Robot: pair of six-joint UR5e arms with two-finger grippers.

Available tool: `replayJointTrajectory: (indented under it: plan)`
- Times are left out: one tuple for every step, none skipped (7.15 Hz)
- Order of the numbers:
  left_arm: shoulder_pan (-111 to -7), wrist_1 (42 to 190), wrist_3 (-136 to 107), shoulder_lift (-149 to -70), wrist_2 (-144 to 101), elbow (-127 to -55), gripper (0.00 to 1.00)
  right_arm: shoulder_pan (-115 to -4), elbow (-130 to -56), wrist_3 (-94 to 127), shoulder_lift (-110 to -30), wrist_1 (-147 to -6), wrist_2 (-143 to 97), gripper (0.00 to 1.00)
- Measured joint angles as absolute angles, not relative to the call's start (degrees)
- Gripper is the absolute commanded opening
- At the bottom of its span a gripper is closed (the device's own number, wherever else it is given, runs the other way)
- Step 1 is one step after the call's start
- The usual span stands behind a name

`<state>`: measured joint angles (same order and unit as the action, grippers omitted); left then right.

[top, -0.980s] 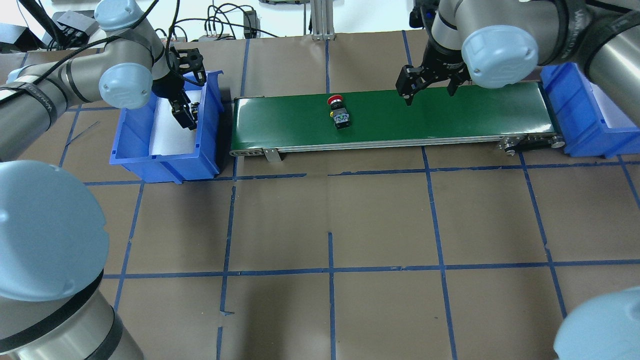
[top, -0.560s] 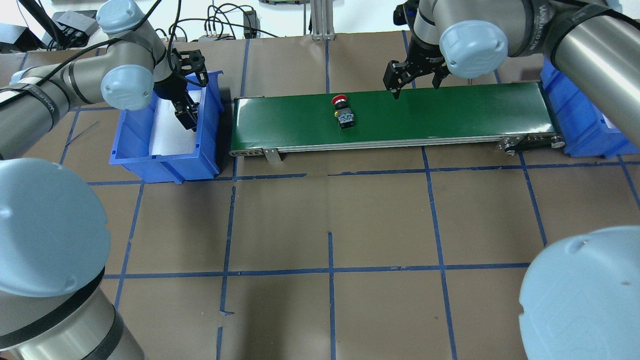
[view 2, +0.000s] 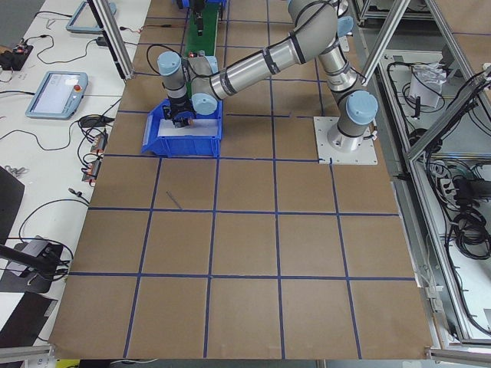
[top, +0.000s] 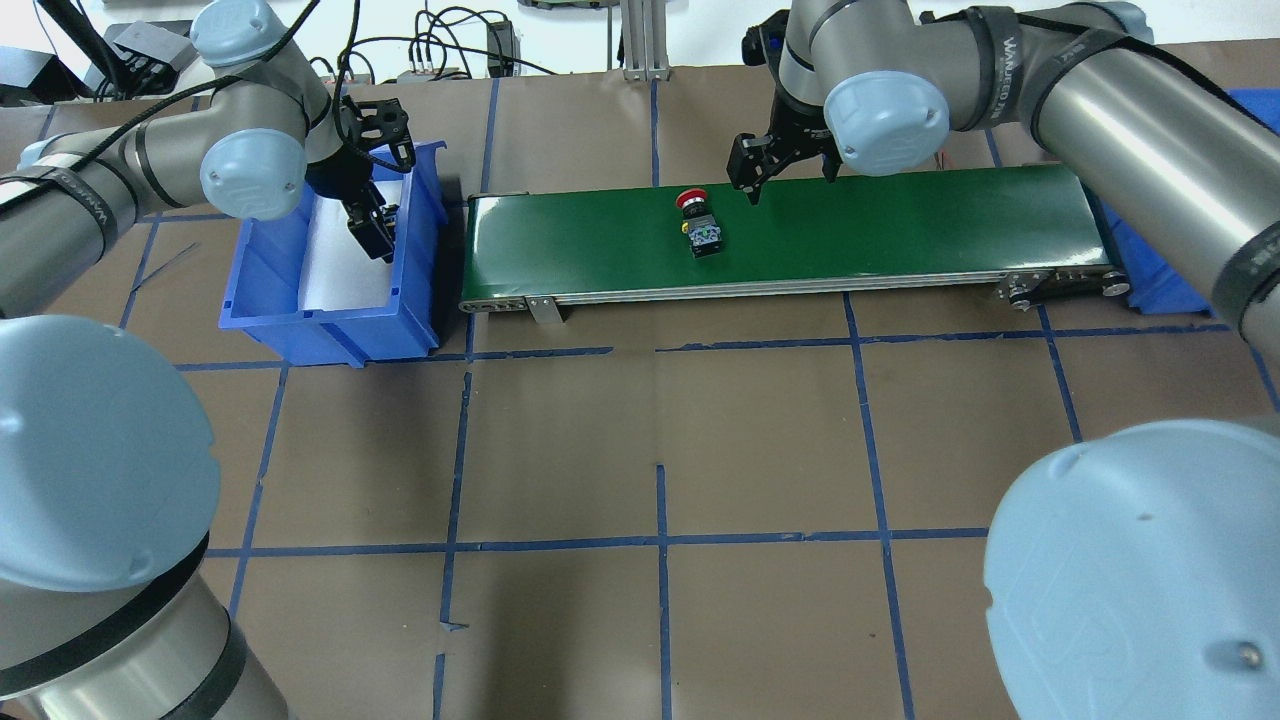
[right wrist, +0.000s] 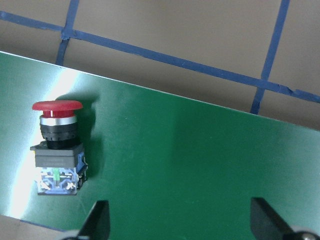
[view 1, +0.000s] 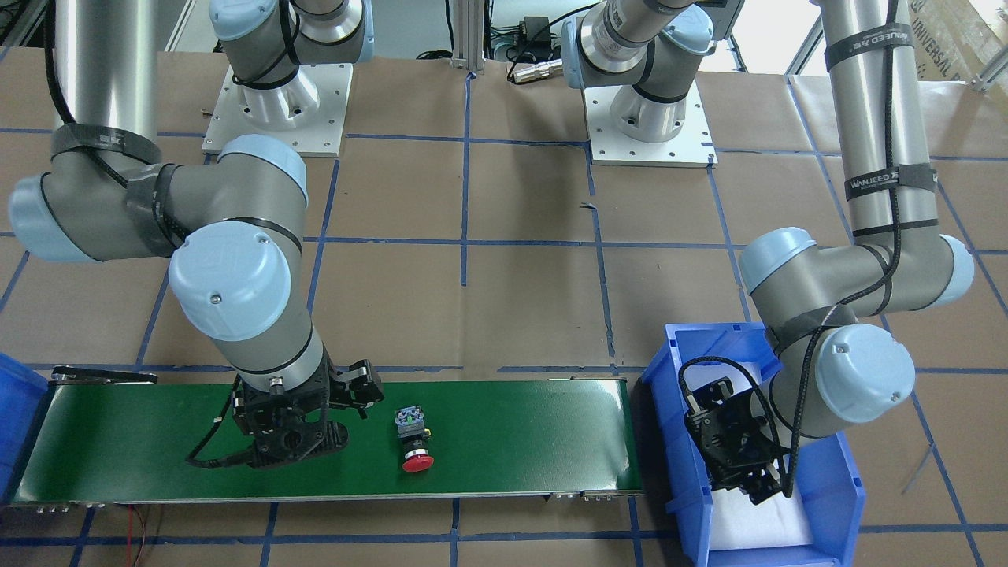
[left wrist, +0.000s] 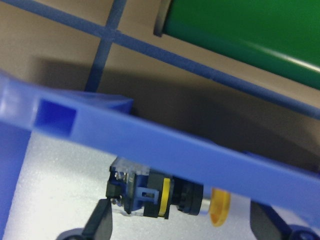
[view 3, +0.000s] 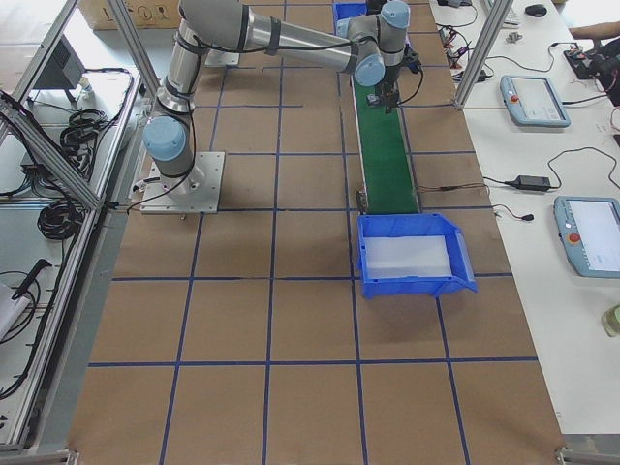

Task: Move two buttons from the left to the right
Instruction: 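Reach the right gripper toward the red button while the left gripper descends, then grasp the red button with right gripper while left grasps the yellow button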

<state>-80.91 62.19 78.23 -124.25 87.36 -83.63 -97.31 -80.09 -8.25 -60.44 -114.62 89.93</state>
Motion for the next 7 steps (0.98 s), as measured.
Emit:
replayJointTrajectory:
  plan:
    - [-80.8, 62.0, 78.2, -124.4, 87.4, -83.6, 1.00, -97.9, -80.1, -8.0, -59.8, -115.5, 89.9, 1.00]
    - [-80.8, 61.7, 78.2, -124.5, 87.4, -83.6, 1.00, -98.1, -80.1, -8.1, -59.3, -116.1, 89.9, 1.00]
    - [-80.7, 61.5, 78.2, -124.7, 87.4, -83.6, 1.00, -98.4, -80.1, -8.2, -58.9, -116.4, 89.9, 1.00]
    - [-80.7, 61.3, 78.1, -124.7, 87.4, -83.6, 1.00, -98.9, -80.2, -8.1, -58.6, -116.5, 89.9, 1.00]
    - [-80.7, 61.1, 78.1, -124.8, 87.4, -83.6, 1.00, -99.5, -80.3, -8.1, -58.4, -116.5, 89.9, 1.00]
    - [-80.8, 61.0, 78.0, -124.8, 87.4, -83.6, 1.00, -99.8, -80.6, -8.0, -58.3, -116.5, 89.9, 1.00]
    - [-80.8, 60.8, 78.0, -125.0, 87.4, -83.6, 1.00, -100.1, -80.8, -8.0, -58.1, -116.5, 89.9, 1.00]
